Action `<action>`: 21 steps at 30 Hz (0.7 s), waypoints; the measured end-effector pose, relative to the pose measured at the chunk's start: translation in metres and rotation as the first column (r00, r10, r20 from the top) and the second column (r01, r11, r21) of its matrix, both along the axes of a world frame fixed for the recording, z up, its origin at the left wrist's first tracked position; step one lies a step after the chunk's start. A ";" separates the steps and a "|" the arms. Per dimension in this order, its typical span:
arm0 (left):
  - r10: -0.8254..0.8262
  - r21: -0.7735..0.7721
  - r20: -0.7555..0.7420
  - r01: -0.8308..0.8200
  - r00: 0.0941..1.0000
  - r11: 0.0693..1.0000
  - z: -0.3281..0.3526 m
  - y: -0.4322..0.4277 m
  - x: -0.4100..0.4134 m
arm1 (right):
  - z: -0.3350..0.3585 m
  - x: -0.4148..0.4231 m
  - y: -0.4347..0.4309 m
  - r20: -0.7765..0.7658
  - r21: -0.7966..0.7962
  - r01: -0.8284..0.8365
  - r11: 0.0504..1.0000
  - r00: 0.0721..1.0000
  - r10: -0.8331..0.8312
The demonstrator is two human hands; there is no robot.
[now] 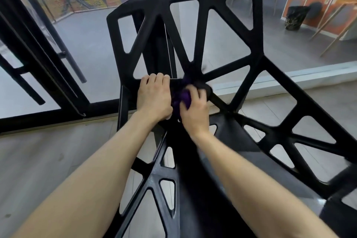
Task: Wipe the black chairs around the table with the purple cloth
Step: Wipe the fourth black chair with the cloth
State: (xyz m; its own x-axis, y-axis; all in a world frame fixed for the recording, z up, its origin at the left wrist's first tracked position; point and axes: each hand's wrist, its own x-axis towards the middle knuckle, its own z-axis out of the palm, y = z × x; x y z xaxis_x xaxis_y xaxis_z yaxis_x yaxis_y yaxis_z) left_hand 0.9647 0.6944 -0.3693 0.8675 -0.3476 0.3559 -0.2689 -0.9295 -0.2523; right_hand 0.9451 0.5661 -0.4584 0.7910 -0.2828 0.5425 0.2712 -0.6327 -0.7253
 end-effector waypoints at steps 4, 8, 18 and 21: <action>0.008 0.014 0.031 -0.008 1.000 1.000 -0.003 0.002 -0.004 | 0.005 -0.019 -0.019 -0.001 0.028 -0.050 0.998 0.999 0.050; 0.004 0.026 -0.013 -0.004 1.000 1.000 -0.001 0.005 -0.005 | 0.071 0.024 -0.036 0.155 0.119 0.153 0.981 0.973 -0.170; -0.025 0.022 0.004 0.025 1.000 0.999 -0.001 0.005 -0.007 | 0.017 -0.022 -0.018 -0.170 -0.090 -0.103 0.991 0.982 0.086; -0.007 0.002 0.012 0.007 1.000 1.000 -0.001 0.004 -0.006 | 0.023 -0.014 -0.017 -0.095 0.084 0.033 0.996 0.995 -0.025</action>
State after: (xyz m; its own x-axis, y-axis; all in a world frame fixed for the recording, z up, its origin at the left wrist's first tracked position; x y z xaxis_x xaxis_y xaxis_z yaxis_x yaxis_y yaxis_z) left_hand 0.9590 0.6987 -0.3698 0.8605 -0.3546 0.3658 -0.2728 -0.9271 -0.2570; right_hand 0.9309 0.5493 -0.4351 0.8284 -0.3481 0.4389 0.1818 -0.5741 -0.7984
